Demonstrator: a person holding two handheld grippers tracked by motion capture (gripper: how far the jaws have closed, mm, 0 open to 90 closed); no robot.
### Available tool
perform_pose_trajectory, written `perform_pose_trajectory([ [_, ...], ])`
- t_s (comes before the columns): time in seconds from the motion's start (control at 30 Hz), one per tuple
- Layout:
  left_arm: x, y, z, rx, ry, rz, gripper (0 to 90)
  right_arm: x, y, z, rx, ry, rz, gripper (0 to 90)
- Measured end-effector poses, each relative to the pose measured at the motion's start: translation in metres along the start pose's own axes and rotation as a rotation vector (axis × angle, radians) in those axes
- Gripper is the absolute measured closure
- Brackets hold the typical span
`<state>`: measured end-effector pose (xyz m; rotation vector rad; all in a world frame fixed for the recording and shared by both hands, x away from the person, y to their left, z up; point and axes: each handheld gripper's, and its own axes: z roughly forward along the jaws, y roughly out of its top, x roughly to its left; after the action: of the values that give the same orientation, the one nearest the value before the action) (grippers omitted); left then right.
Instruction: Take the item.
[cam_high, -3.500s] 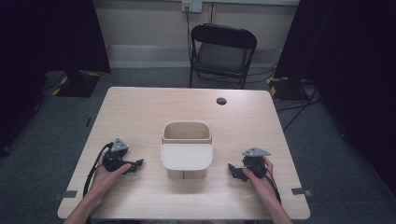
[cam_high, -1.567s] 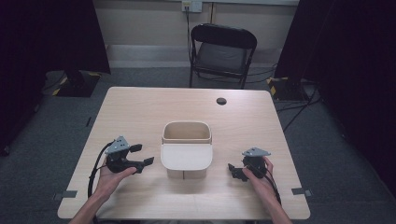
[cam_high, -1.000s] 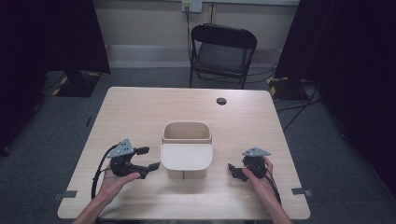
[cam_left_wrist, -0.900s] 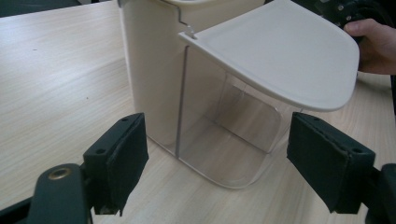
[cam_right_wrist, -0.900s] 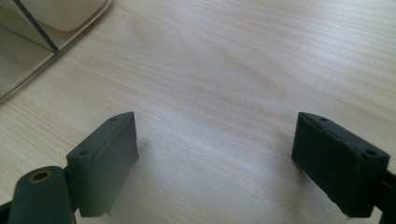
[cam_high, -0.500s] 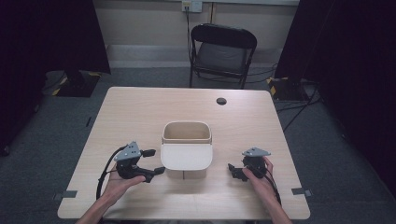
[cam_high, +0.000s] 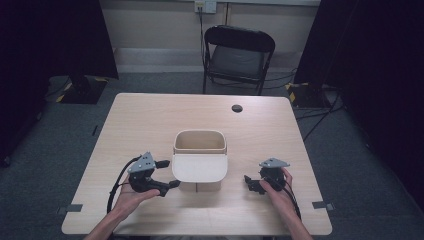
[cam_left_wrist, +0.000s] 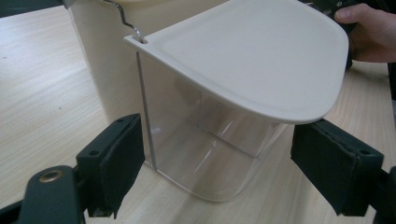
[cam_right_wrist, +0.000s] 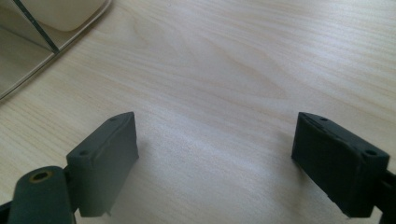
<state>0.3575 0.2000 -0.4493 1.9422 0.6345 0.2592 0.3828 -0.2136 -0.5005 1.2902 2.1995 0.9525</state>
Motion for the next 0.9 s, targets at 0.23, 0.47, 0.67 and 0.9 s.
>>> perform_pose_trajectory([
  [0.23, -0.0027, 0.0011, 0.0018, 0.004, -0.010, 0.004, 16.8, 0.0000, 0.0000, 0.0000, 0.000, 0.000, 0.000, 13.7],
  [0.47, -0.0033, 0.0020, 0.0013, -0.017, -0.033, 0.008, 15.6, 0.0000, 0.0000, 0.0000, 0.000, 0.000, 0.000, 13.7],
  [0.67, -0.0037, 0.0024, 0.0012, -0.029, -0.038, -0.004, 15.7, 0.0000, 0.0000, 0.0000, 0.001, 0.000, 0.000, 13.7],
  [0.9, -0.0040, 0.0058, -0.0013, -0.050, -0.044, -0.004, 15.8, 0.0000, 0.0000, 0.0000, 0.001, 0.000, 0.000, 13.7],
])
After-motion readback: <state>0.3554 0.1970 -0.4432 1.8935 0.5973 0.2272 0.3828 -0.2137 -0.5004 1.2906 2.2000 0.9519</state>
